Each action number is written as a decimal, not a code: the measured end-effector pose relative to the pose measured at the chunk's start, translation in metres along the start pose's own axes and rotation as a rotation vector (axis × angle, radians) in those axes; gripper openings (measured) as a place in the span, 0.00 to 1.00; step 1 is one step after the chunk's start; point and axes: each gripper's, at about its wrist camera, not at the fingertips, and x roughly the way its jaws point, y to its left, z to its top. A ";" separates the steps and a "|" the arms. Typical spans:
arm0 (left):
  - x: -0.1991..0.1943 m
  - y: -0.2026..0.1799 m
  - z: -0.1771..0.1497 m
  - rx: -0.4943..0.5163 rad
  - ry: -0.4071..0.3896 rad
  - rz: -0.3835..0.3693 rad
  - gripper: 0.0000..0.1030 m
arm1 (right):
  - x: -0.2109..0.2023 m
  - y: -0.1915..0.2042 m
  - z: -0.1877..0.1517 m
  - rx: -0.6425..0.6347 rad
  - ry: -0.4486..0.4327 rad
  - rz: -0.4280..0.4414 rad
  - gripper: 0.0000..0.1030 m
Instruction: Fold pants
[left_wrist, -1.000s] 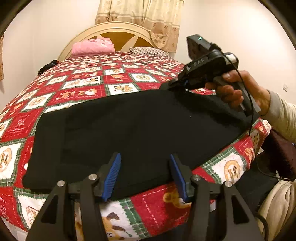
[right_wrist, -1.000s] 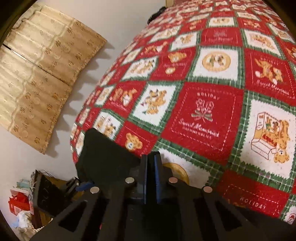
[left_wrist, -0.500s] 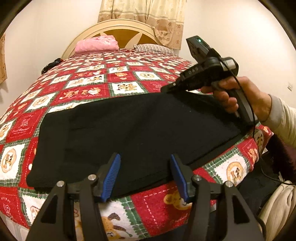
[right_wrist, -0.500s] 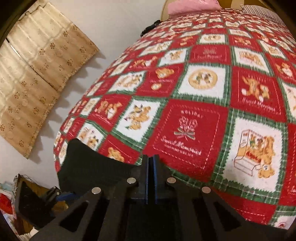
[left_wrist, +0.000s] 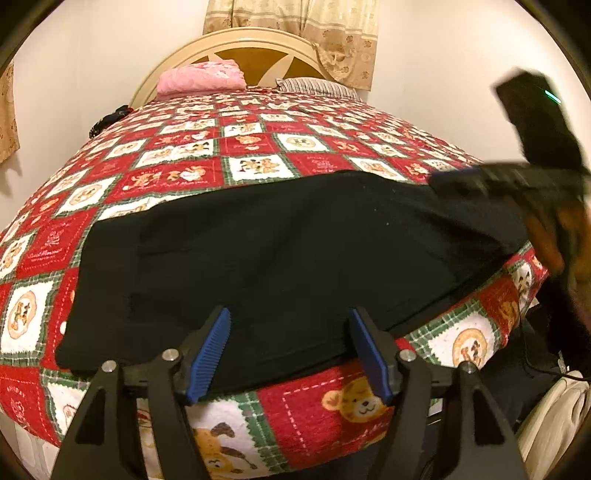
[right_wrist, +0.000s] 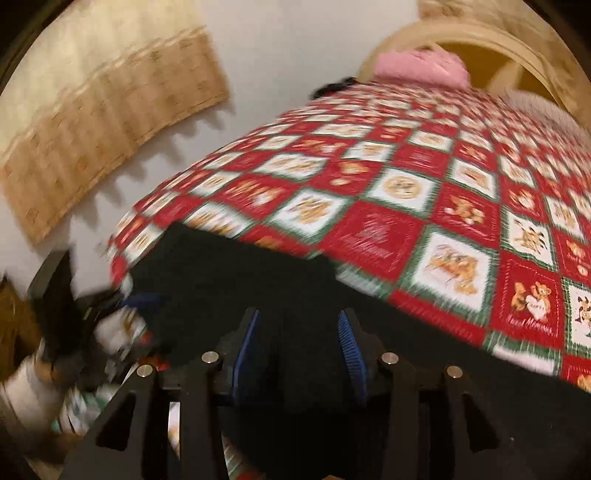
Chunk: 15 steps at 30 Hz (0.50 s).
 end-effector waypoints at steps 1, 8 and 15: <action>0.000 0.000 0.001 -0.005 0.002 0.001 0.67 | -0.003 0.014 -0.008 -0.049 0.002 0.006 0.45; 0.001 -0.001 0.002 0.001 0.019 0.012 0.68 | 0.013 0.071 -0.049 -0.303 0.040 -0.054 0.44; 0.001 0.000 0.001 -0.002 0.016 0.001 0.68 | 0.026 0.069 -0.058 -0.360 0.040 -0.116 0.30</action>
